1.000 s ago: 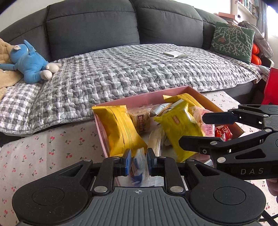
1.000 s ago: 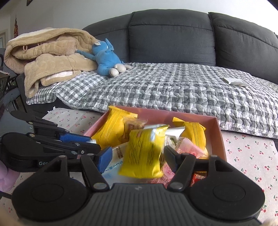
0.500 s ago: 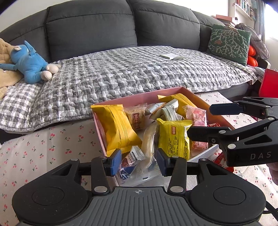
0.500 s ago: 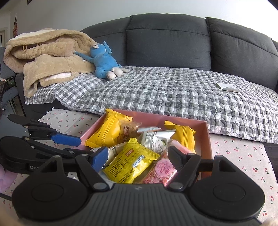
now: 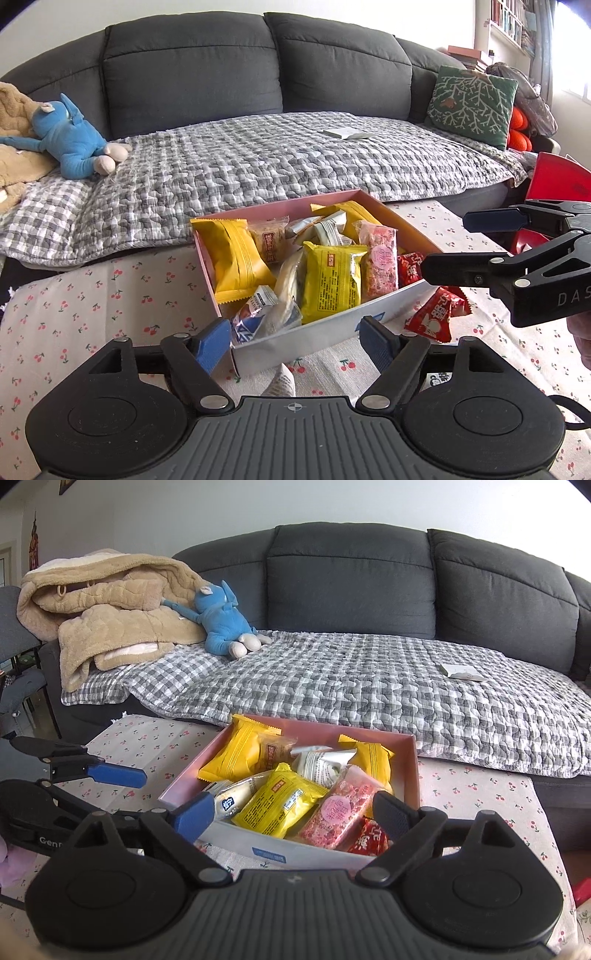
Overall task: Organize snacks
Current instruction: 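Move both tools back and grasp the white printed packet with the left tool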
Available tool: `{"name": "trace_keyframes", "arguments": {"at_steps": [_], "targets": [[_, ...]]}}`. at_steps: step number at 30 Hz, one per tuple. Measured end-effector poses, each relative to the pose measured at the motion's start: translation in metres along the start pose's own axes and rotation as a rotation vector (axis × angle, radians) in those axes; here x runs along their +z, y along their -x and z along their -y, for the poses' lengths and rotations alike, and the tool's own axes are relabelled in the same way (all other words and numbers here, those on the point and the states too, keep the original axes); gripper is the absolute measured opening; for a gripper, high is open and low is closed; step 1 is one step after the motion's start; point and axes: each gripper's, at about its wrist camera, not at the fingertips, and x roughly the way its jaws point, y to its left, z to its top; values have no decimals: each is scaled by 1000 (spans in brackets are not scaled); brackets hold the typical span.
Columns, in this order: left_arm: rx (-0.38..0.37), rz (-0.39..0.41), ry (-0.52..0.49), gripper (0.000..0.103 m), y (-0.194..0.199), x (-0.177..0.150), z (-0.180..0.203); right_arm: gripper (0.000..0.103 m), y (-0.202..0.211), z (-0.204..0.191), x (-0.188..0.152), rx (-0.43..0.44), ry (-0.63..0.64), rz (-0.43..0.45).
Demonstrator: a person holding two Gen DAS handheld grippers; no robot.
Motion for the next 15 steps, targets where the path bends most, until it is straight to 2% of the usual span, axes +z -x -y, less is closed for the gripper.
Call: {"name": "trace_keyframes", "arguments": {"at_steps": [3,6,15], "targets": [[-6,5,22,91,11,-5,0,97,8,-3,-5,-3,7,-4],[-4,2,34,93,19,-10,1,101,16,-6,-10,-1,2,-7],[62,-6,31,96,32,-34,12,103,26,-12,-31,-3,6,-41]]}}
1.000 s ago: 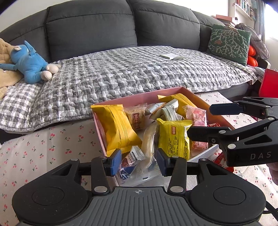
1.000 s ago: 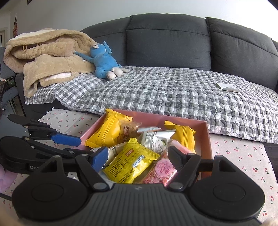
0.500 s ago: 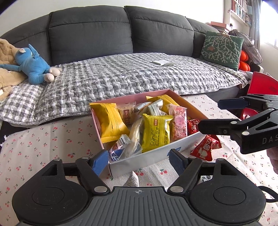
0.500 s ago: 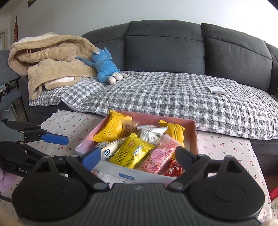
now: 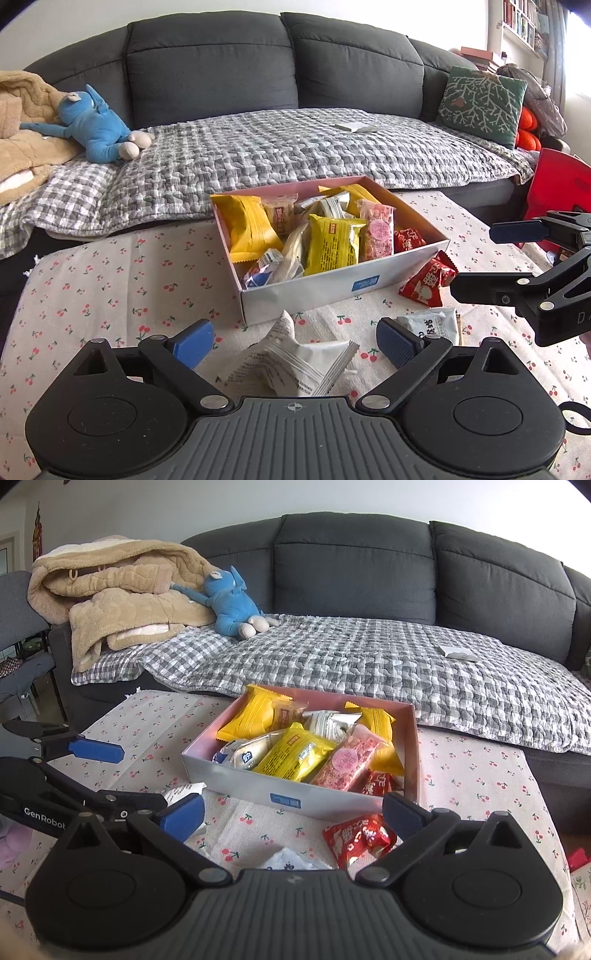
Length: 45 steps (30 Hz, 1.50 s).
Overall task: Organize snacks
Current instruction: 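Move both tools back and grasp the white printed packet with the left tool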
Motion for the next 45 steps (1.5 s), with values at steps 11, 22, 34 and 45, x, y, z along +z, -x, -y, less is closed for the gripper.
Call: {"name": "trace_keyframes", "arguments": {"at_steps": [11,22,34,45], "targets": [[67,-39,65,97,-4,-32,-6,103,0,-4,-38,15,19,-66],[41,-67,149,97,-22,-37,-2,103,-17,-25,-51,60,46,-120],[-15,-89,349,94,-52,-27,-13,102,-39,-26,-52,35,29,-118],[10,-89,330,72,-54,-25,-11,83,-48,-20,-48,-2,28,-104]]}}
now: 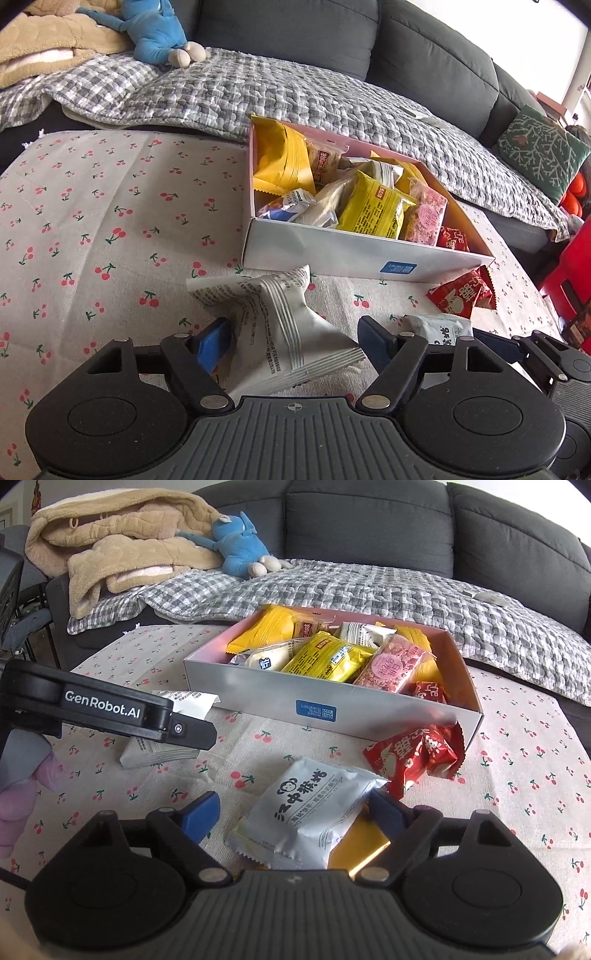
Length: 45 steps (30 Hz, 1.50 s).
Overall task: Organize snacks
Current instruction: 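Move both tools back and grasp the white printed packet with the left tool, then grasp the white-blue packet with the right tool while the left tool holds its packet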
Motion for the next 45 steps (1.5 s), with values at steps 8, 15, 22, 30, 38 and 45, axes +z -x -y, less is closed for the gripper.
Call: {"name": "trace_keyframes", "arguments": {"at_steps": [8,15,22,30,38,45], "targets": [[46,-2,-41,42,1,1,1,66,1,2,1,-16,10,6],[76,1,-117,40,4,-2,11,46,4,1,4,3,11,11],[62,0,-132,37,6,-2,12,42,7,-2,6,31,14,25],[53,9,-134,35,11,0,13,41,14,-2,12,48,11,54],[42,43,-135,35,19,8,15,41,19,6,23,38,-27,84],[49,90,-146,35,27,25,20,41,25,16,40,19,-22,117]]}}
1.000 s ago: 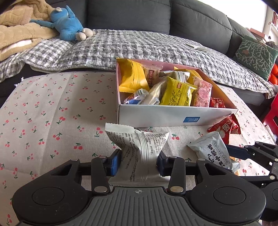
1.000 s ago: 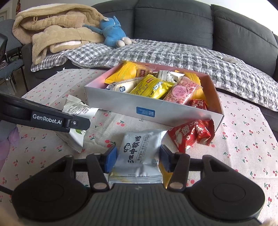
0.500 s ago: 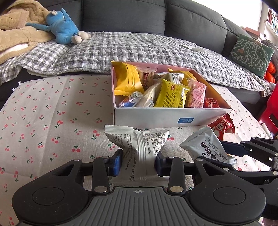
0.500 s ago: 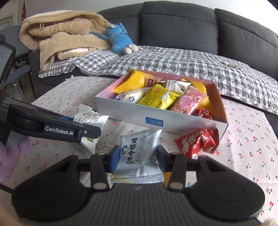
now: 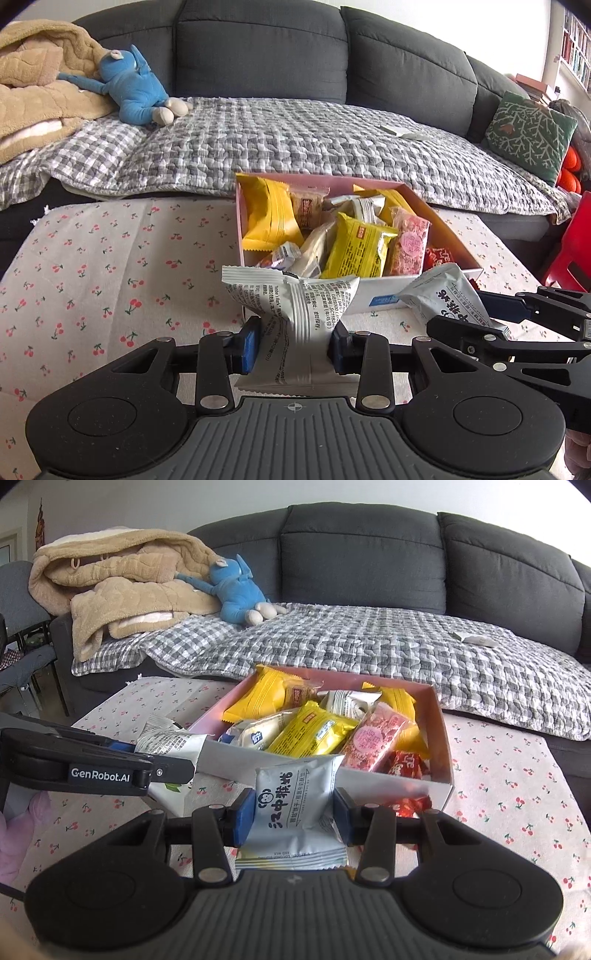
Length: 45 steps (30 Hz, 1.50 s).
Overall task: Organize snacks
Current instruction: 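Grasp the white-blue packet with the right tool while the left tool holds its packet, then lower both held packets into the pink box and open both tools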
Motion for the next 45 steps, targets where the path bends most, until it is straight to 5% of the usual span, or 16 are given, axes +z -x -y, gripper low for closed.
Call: {"name": "trace_keyframes", "arguments": {"at_steps": [7,28,32,45], "targets": [[-1,51,-20,35,-12,31,7,41,-11,17,25,-17,-6,47],[-55,31,-60,36,-96,80,9,46,-74,59,48,-39,-124,59],[-61,33,-51,39,-99,80,6,60,-75,61,48,-35,-135,67],[-83,51,-44,60,-84,82,6,68,-61,63,50,-52,-128,71]]}}
